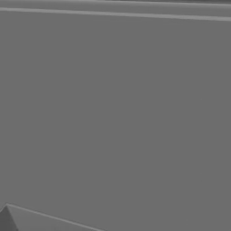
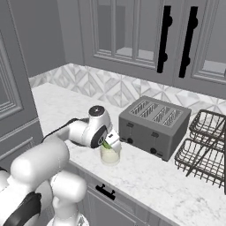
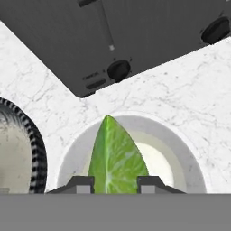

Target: Grab a lemon wedge from the fridge and one ice cube from the ice bowl, and put them in the glass of lemonade.

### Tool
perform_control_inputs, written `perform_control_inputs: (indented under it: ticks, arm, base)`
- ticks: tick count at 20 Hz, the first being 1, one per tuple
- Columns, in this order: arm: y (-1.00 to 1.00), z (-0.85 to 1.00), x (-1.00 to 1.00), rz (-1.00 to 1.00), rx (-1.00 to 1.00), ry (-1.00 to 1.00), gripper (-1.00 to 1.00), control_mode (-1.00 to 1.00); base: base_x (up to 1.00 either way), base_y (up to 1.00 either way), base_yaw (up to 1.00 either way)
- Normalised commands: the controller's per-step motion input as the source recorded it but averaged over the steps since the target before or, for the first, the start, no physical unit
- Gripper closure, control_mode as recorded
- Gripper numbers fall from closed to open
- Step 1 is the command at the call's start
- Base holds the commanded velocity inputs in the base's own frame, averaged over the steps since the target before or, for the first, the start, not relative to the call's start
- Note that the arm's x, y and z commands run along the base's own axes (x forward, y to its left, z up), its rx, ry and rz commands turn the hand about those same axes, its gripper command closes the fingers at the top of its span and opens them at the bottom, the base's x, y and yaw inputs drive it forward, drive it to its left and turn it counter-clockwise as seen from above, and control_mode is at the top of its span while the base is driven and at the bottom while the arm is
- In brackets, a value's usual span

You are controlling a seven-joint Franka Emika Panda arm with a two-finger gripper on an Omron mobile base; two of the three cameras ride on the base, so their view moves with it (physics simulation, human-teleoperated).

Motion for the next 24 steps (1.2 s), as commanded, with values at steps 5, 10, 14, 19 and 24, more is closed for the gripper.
perform_control_inputs:
  ticks: [5, 10, 14, 19, 24]
  arm:
    - [0.0, 0.47, 0.0, 0.0, 0.0, -0.08, -1.0, -1.0]
    - [0.12, 0.68, -0.02, 0.01, -0.02, -0.2, -1.0, -1.0]
    - [0.93, 0.54, 0.04, 0.2, -0.11, -0.15, -1.0, -1.0]
    - [0.92, 0.08, 0.54, 0.28, -0.06, 0.02, -1.0, -1.0]
    - [0.13, 0.0, 0.7, 0.07, 0.0, 0.08, -1.0, -1.0]
  base:
    - [0.0, 0.0, 0.0]
    - [0.0, 0.0, 0.0]
    - [0.0, 0.0, 0.0]
    - [0.0, 0.0, 0.0]
    - [0.0, 0.0, 0.0]
